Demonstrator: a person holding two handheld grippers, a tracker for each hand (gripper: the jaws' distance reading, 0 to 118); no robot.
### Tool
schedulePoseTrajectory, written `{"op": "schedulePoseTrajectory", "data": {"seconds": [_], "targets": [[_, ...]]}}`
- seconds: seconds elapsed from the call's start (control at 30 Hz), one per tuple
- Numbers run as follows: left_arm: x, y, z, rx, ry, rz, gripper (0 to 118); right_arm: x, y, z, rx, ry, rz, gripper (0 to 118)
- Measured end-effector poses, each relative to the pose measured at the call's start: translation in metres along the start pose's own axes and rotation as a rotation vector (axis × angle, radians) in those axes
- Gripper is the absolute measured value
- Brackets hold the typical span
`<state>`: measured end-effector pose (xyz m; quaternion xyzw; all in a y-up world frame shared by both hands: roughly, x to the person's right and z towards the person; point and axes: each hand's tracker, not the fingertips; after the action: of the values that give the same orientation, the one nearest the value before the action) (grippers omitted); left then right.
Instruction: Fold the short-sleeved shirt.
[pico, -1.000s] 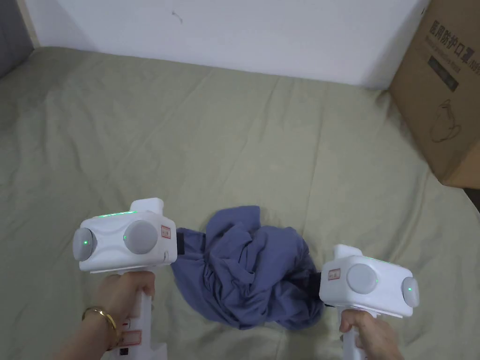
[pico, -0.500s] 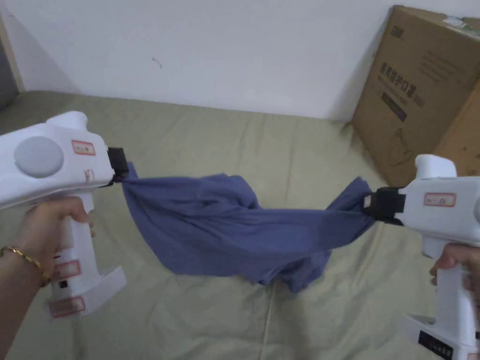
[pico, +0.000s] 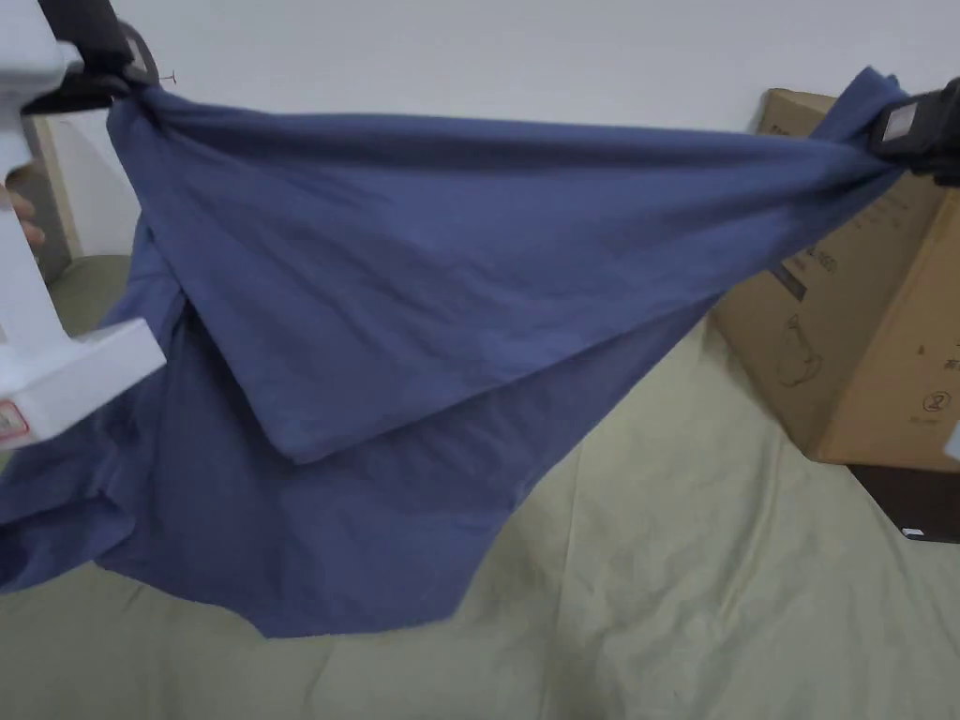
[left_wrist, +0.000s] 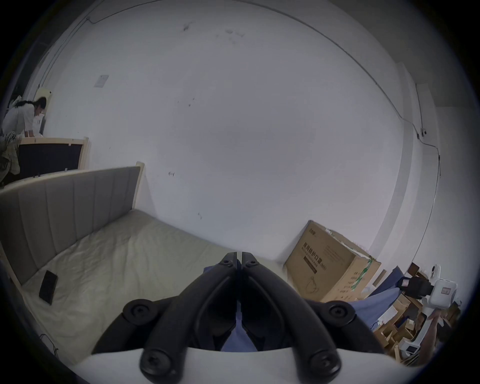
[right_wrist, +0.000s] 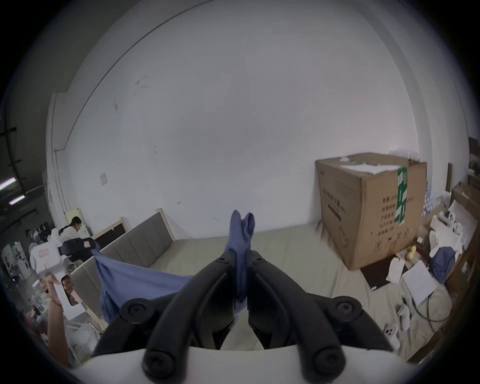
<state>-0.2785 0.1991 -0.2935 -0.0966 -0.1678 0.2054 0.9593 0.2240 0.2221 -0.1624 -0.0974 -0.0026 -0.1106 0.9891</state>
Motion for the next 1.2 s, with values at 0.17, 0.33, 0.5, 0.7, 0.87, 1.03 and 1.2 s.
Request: {"op": "schedulePoseTrajectory", "data": {"seconds": [0.17,0.33,0.5,0.7,0.87,1.03,1.2], "targets": [[0.009,0.034,-0.006,0.047,0.044,-0.079,1,-0.009,0.028,-0.028,-0.017,-0.005,0.024,7],[0.014,0.058,-0.039,0.031,0.109,-0.139,1,-0.018,0.048,-0.070,-0.015,-0.030,0.028,7],[0.017,0.077,-0.081,0.044,0.160,-0.174,1,-0.024,0.074,-0.121,-0.010,-0.054,0.025,7],[0.020,0.104,-0.139,0.118,0.229,-0.233,1,-0.035,0.106,-0.187,-0.013,-0.100,0.047,7],[0.027,0.116,-0.184,0.138,0.288,-0.317,1,-0.045,0.116,-0.239,0.011,-0.155,0.043,7],[0.019,0.113,-0.195,0.134,0.304,-0.266,1,-0.042,0.096,-0.272,-0.004,-0.177,0.029,7],[-0.002,0.094,-0.209,0.047,0.314,-0.223,1,-0.027,0.046,-0.278,-0.102,-0.161,-0.010,7]]}}
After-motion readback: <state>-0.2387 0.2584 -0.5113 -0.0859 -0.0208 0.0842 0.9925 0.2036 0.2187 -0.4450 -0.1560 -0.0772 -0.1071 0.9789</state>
